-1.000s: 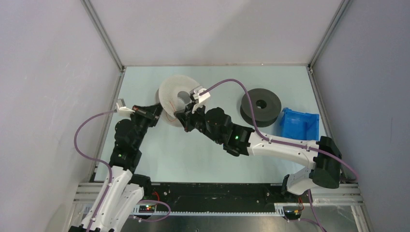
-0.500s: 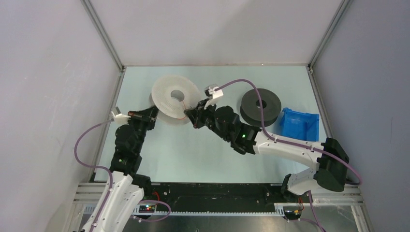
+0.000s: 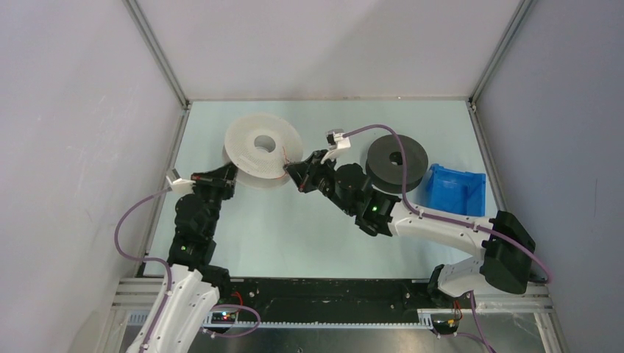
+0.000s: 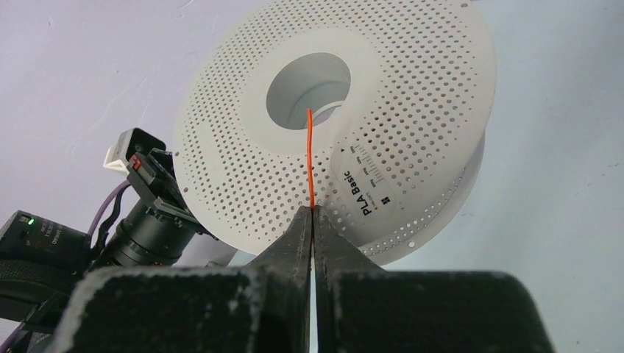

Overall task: Wrap the cables
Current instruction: Wrap the cable around the cable reel.

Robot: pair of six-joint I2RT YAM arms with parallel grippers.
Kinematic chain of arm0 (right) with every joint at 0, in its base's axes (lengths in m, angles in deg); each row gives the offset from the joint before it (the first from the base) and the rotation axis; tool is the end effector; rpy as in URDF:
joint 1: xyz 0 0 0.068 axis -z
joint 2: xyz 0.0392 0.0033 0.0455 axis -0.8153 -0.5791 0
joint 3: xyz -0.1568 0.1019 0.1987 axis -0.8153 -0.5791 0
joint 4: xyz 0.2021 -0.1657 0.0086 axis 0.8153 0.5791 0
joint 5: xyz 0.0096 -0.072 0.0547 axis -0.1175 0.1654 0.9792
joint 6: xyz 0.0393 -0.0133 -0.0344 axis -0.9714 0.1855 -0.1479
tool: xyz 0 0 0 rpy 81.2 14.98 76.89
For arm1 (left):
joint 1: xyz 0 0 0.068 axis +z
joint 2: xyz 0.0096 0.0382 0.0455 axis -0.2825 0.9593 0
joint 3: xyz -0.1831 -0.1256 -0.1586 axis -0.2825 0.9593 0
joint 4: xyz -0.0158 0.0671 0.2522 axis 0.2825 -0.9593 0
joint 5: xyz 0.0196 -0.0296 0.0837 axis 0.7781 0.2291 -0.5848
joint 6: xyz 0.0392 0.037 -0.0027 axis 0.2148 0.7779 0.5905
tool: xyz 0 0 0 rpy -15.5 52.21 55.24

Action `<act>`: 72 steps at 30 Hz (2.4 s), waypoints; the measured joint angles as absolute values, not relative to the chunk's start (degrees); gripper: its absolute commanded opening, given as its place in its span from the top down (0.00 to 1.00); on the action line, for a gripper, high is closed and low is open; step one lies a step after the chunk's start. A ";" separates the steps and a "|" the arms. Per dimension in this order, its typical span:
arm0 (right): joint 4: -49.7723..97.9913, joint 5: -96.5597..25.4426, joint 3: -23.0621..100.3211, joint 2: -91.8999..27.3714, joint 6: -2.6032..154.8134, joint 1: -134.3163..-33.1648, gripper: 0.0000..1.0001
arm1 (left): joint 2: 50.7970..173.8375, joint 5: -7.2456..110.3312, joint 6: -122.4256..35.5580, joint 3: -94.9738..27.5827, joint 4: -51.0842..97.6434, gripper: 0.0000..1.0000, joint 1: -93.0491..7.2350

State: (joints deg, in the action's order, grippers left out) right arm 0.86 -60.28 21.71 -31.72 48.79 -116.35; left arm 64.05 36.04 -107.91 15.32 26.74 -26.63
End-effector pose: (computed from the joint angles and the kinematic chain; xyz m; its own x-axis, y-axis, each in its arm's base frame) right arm 0.1675 0.2895 0.3402 -0.3886 0.4098 -0.8253 -0.5856 0.5817 0.5646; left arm 0.1414 -0.0209 0.2797 -0.0440 -0.9704 -0.2376 0.0386 0.2360 -0.9710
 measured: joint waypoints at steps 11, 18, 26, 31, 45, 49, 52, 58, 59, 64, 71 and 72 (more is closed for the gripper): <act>-1.76 -60.35 18.98 -31.74 43.26 -116.13 1.00 | 63.48 33.39 -108.41 16.43 28.12 1.00 -26.63; -3.25 -60.63 17.28 -31.76 39.76 -116.00 1.00 | 63.48 31.95 -109.79 17.06 29.71 1.00 -26.60; -1.46 -60.65 13.89 -32.20 36.53 -115.67 1.00 | 61.97 31.86 -112.69 17.04 35.87 1.00 -26.63; -2.92 -58.58 13.67 -32.31 36.09 -113.90 1.00 | 62.63 32.93 -112.63 17.04 36.90 1.00 -26.63; -3.84 -57.72 12.99 -29.29 39.94 -112.39 1.00 | 64.83 37.94 -109.46 18.20 37.45 1.00 -26.63; -3.82 -57.00 12.93 -28.66 40.46 -111.43 1.00 | 66.43 40.45 -108.08 18.22 37.36 1.00 -26.63; -3.82 -56.13 12.77 -28.33 40.51 -110.29 1.00 | 66.49 42.09 -107.25 18.46 37.45 1.00 -26.63; -3.91 -53.66 11.99 -27.98 40.24 -108.17 1.00 | 66.54 45.65 -106.31 19.10 39.55 1.00 -26.63; -4.23 -53.05 11.66 -27.93 40.07 -107.82 1.00 | 66.63 46.53 -106.22 19.21 40.20 1.00 -26.63; -5.63 -49.75 10.28 -27.80 39.28 -106.12 1.00 | 67.46 50.18 -106.38 20.65 43.50 1.00 -26.63; -6.94 -46.25 9.43 -27.74 38.32 -104.33 0.99 | 68.05 53.19 -106.44 21.81 45.86 1.00 -26.60; -7.18 -45.90 9.36 -27.69 38.08 -104.20 0.99 | 68.05 53.43 -106.44 21.83 46.06 1.00 -26.60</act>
